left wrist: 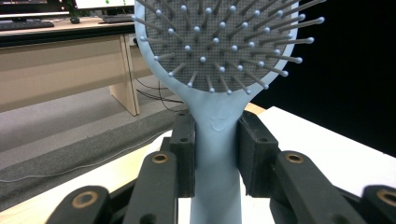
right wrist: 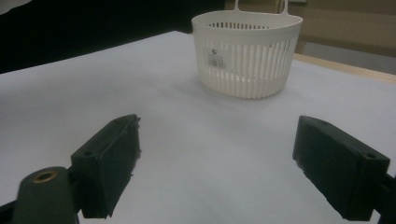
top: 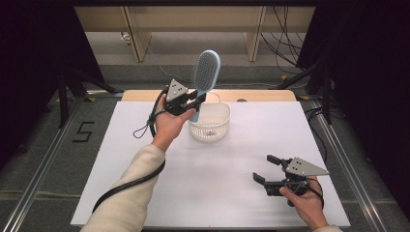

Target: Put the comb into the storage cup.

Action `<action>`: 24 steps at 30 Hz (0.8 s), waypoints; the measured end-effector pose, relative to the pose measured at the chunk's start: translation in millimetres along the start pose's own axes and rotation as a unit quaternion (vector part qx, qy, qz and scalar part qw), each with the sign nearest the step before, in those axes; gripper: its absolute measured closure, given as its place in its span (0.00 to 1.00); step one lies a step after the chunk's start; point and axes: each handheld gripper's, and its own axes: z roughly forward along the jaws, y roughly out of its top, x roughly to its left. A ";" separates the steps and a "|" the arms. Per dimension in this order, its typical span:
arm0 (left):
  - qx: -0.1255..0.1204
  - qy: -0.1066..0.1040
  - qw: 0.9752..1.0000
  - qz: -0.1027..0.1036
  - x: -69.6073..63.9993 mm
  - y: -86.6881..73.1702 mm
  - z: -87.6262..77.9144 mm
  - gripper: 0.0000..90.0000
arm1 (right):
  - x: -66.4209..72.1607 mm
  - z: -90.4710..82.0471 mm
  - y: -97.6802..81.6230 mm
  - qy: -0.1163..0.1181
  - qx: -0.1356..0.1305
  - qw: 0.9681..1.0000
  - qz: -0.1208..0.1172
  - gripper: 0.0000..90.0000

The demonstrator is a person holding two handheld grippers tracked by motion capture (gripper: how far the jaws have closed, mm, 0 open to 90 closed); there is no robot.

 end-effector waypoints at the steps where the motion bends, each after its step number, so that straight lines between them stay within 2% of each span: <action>1: 0.000 0.000 1.000 0.000 -0.2 0.0 0.5 0.77 | 0.0 0.0 0.0 0.000 0.000 1.000 0.000 0.17; 24: 0.001 0.000 1.000 0.002 0.2 3.0 4.4 0.78 | 0.0 0.1 -0.1 0.000 0.000 1.000 0.000 0.17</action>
